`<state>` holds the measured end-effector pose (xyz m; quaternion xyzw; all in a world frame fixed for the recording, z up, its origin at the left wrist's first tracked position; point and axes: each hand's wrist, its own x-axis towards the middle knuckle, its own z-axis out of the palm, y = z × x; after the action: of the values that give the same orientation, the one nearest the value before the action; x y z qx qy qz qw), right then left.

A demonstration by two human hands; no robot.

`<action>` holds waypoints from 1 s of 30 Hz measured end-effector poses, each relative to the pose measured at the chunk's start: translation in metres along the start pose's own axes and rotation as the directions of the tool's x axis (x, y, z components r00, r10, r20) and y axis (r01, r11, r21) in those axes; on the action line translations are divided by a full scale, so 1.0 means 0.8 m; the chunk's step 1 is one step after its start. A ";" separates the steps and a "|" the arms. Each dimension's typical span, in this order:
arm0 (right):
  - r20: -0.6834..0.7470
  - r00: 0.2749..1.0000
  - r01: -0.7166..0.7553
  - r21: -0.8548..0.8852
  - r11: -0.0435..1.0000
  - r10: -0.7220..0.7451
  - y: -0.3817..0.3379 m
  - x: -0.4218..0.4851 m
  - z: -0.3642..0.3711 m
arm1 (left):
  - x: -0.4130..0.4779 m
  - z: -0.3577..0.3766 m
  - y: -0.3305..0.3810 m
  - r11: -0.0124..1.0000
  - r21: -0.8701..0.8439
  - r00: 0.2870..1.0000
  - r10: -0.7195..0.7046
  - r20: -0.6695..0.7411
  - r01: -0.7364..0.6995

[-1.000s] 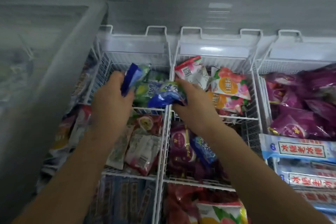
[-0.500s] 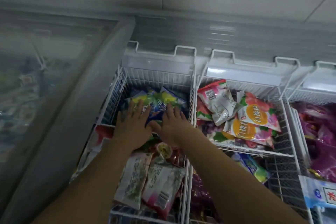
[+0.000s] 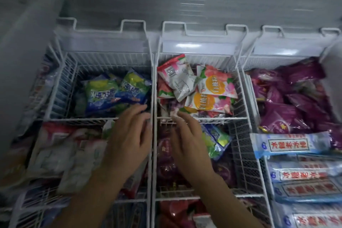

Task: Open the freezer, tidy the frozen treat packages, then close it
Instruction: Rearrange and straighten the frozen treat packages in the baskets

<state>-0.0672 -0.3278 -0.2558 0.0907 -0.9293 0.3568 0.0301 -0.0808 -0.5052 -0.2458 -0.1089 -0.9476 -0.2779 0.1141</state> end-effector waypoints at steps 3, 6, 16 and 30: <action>-0.006 0.978 -0.209 -0.126 0.970 0.210 0.066 -0.045 -0.042 | -0.021 0.049 0.071 0.994 -0.086 0.973 0.090 0.211 -0.073; 0.149 0.923 -0.294 -0.319 0.901 0.354 0.114 -0.051 -0.059 | -0.028 0.108 0.104 0.997 -0.061 0.892 0.077 0.445 -0.056; 0.402 0.796 -0.248 -0.465 0.850 0.453 0.176 -0.025 -0.030 | -0.030 0.187 0.102 0.920 0.380 0.791 -0.302 0.531 0.096; 0.258 0.830 -0.380 -0.387 0.840 0.494 0.108 -0.058 -0.062 | -0.043 0.080 0.131 0.899 0.130 0.858 -0.439 0.267 0.419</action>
<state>-0.0387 -0.2247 -0.2812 -0.0717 -0.9601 0.1772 -0.2039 -0.0297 -0.3886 -0.2551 0.0691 -0.9630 -0.2454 -0.0871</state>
